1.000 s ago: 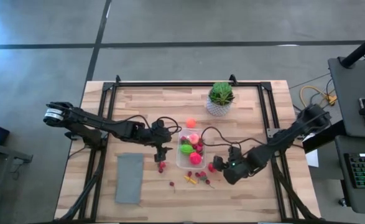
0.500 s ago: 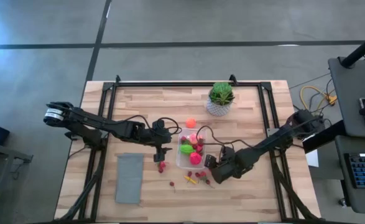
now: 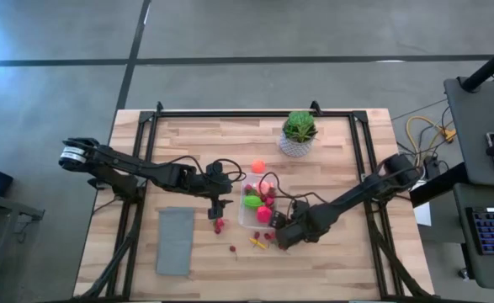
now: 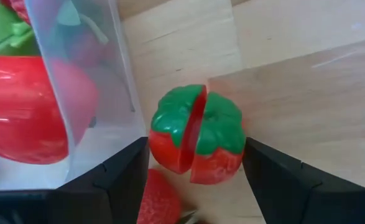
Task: Pick and placing Produce into tupperware
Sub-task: Put the red strawberry into the transparent bin
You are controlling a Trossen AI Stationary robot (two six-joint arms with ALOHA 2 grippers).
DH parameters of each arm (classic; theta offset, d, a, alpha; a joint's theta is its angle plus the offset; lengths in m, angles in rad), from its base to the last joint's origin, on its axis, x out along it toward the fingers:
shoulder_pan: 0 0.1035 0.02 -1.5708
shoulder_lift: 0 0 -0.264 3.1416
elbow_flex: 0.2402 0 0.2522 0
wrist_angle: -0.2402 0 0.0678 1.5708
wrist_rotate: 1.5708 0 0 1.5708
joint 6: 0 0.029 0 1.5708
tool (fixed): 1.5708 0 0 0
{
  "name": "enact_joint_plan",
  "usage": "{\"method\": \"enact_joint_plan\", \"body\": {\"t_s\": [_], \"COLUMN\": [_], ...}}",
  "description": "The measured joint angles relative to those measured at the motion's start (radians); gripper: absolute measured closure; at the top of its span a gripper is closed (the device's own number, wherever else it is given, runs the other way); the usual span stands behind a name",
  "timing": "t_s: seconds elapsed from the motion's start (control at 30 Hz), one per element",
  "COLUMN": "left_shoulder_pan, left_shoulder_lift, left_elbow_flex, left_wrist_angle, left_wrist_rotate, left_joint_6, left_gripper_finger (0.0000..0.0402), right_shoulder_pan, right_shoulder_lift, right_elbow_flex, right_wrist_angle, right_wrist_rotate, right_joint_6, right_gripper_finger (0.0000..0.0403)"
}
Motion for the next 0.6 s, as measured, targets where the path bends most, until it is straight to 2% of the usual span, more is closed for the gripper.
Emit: {"method": "enact_joint_plan", "body": {"t_s": [0.6], "left_shoulder_pan": [0.0], "left_shoulder_lift": [0.0], "left_elbow_flex": [-0.001], "left_wrist_angle": [0.0], "left_wrist_rotate": [0.001], "left_joint_6": [0.0], "left_gripper_finger": [0.0172], "right_shoulder_pan": [-0.003], "right_shoulder_lift": [-0.009], "right_elbow_flex": [0.011], "right_wrist_angle": [-0.094], "right_wrist_rotate": [-0.008], "right_joint_6": [0.0], "right_gripper_finger": [0.0159]}}
